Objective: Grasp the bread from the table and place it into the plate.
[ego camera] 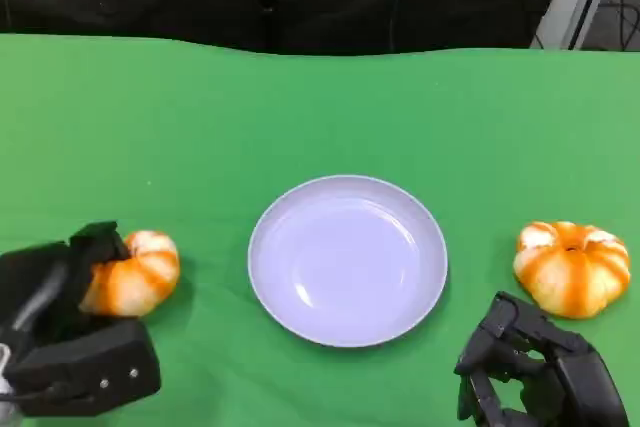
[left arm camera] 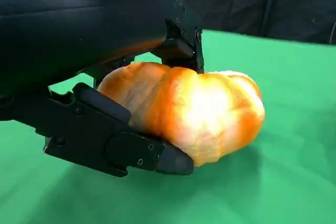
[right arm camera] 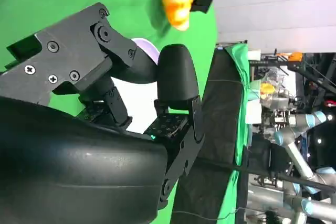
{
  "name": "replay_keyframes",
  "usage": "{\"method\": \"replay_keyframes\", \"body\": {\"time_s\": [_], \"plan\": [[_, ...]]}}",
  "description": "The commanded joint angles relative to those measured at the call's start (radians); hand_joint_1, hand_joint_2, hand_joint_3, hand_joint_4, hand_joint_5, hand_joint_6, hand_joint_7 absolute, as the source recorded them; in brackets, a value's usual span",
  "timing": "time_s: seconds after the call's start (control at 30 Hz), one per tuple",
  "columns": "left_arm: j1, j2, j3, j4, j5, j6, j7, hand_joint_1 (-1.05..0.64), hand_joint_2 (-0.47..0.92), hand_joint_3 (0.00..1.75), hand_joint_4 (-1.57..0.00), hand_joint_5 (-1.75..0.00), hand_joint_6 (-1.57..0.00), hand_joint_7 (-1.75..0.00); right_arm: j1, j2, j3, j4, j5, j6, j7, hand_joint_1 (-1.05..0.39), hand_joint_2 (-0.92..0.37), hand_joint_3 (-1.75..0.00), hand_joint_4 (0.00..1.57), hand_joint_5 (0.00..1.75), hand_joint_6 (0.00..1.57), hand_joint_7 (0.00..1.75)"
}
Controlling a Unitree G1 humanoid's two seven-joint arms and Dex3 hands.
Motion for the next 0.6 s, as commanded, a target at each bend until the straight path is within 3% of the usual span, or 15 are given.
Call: {"method": "replay_keyframes", "body": {"time_s": [0.03,0.33,0.6], "plan": [[0.017,0.024,0.03,-0.066,-0.003,0.02,0.005,-0.06,0.91,0.25,-0.68,-1.75,-0.54,-1.75,0.005,-0.012,-0.009,-0.008,0.019,-0.001,0.004,-0.16,-0.6,-1.13,0.81,1.75,0.74,1.56],[0.048,0.03,0.076,-0.263,-0.005,0.098,-0.063,-0.07,0.92,0.28,-0.69,-1.75,-0.58,-1.75,0.007,-0.013,-0.012,-0.006,0.012,-0.003,0.001,-0.16,-0.61,-1.12,0.81,1.75,0.74,1.55],[0.06,0.026,0.087,-0.29,-0.001,0.116,-0.081,-0.07,0.92,0.29,-0.69,-1.75,-0.58,-1.75,0.007,-0.012,-0.013,-0.006,0.012,-0.003,0.001,-0.15,-0.62,-1.11,0.81,1.75,0.74,1.55]]}}
